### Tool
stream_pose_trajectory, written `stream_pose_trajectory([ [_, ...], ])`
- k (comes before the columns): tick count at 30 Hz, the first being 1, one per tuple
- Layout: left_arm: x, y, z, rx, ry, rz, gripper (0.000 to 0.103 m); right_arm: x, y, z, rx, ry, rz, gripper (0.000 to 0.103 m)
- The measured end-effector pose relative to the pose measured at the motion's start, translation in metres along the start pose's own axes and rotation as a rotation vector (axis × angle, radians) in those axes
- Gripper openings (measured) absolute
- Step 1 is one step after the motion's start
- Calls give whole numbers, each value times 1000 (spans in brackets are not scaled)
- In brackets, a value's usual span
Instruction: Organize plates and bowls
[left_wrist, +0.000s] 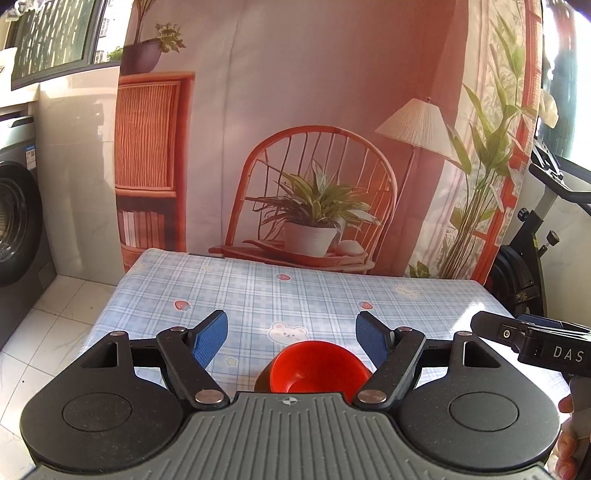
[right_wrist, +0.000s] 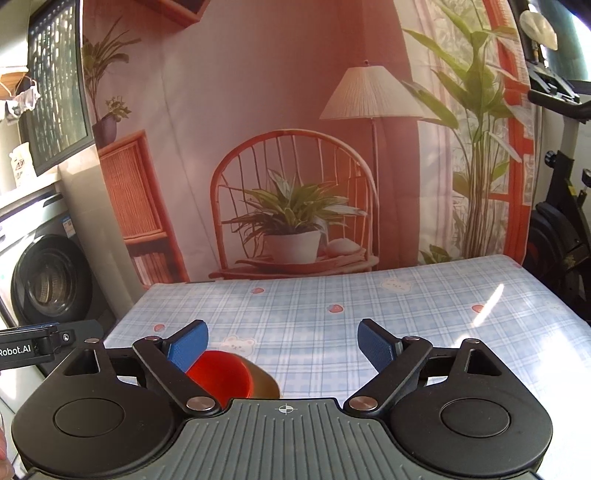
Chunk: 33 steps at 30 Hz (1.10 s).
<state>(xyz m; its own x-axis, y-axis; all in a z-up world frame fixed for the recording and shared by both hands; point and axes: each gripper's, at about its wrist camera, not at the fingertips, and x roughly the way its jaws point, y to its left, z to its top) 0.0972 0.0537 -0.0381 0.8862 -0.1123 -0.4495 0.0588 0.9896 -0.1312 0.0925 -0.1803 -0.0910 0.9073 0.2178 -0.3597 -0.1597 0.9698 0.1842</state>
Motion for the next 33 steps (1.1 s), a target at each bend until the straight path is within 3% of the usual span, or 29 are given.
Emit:
stream_pose_trajectory([
  [2,-15,-5,7,9,-39,0,86,-15,-3,7,1,-30,1,102],
  [7,-47,-19,25,14,-111,21,88,-50,-3,21,-19,-101,-14,103],
  [11,-64,-23,34,-22,-123,-39,89,-74,-1,28,-32,-134,-5,103],
  [17,-81,-31,42,-17,-131,-48,89,-99,1,36,-48,-171,-10,103],
  [25,-107,-49,44,75,-207,8,89,-118,0,39,-35,-204,-13,103],
  [30,-116,-46,45,44,-204,-25,89,-124,3,38,-41,-207,-9,103],
  [33,-120,-47,43,59,-222,13,89,-125,4,38,-39,-209,-12,103],
])
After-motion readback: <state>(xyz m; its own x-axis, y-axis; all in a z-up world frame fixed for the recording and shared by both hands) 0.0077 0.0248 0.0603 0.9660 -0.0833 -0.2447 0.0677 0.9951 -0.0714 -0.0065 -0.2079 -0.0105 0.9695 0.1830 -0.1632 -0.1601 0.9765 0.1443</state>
